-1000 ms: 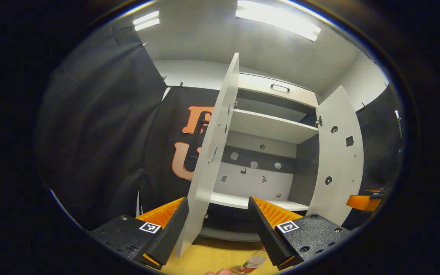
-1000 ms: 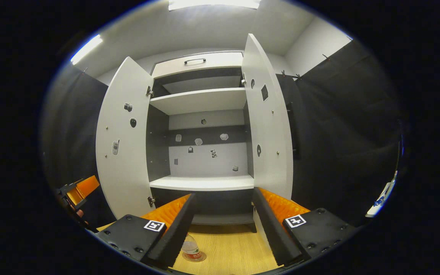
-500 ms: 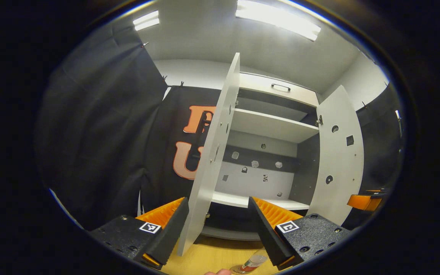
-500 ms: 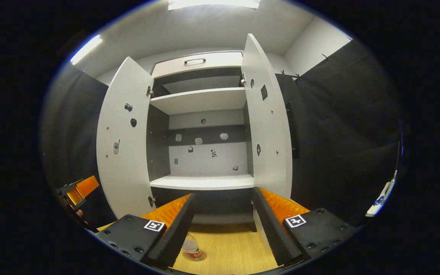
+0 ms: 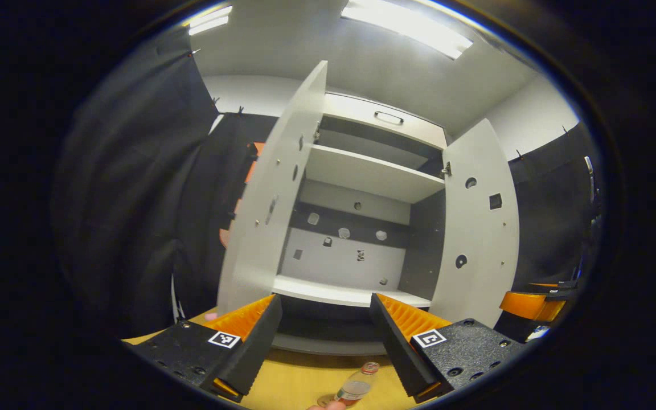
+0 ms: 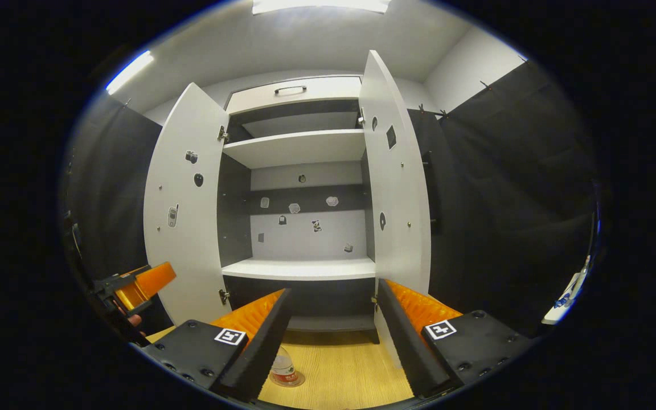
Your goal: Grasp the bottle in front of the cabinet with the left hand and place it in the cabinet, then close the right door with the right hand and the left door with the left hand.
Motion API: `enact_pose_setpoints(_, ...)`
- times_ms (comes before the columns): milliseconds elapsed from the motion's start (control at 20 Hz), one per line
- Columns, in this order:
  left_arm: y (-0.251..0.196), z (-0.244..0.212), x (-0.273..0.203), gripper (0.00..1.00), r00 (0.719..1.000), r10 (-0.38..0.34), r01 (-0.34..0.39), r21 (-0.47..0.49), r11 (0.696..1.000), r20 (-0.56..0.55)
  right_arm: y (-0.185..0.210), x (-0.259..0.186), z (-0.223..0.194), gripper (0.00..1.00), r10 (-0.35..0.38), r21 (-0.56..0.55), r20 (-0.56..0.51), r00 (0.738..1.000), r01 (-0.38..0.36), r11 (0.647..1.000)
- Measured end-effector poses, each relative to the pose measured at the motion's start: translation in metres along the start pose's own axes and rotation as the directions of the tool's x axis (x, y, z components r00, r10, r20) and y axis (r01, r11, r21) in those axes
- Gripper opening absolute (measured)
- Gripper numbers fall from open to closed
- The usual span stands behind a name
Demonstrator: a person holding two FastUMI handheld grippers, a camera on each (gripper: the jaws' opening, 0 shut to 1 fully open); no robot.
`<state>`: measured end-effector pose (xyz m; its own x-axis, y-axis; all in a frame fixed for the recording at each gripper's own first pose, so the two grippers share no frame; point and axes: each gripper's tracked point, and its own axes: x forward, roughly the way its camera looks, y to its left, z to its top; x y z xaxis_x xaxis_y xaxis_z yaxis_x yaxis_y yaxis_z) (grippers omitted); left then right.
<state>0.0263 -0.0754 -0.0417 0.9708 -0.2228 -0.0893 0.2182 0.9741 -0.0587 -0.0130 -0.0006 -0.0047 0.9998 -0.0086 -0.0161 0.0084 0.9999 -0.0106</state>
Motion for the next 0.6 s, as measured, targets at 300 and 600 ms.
enact_pose_setpoints(300, -0.063, -0.114, 0.036, 0.95, 0.981, -0.148, 0.152, 0.021, 0.988, -0.126, -0.004, -0.006, -0.007, 0.98, -0.019, -0.020, -0.033, 0.999, 0.018, 1.000)
enact_pose_setpoints(600, -0.060, -0.213, 0.045, 0.95, 0.973, -0.090, 0.111, 0.085, 0.990, -0.213, -0.013, -0.015, -0.020, 0.98, -0.052, -0.040, -0.083, 0.995, 0.049, 0.998)
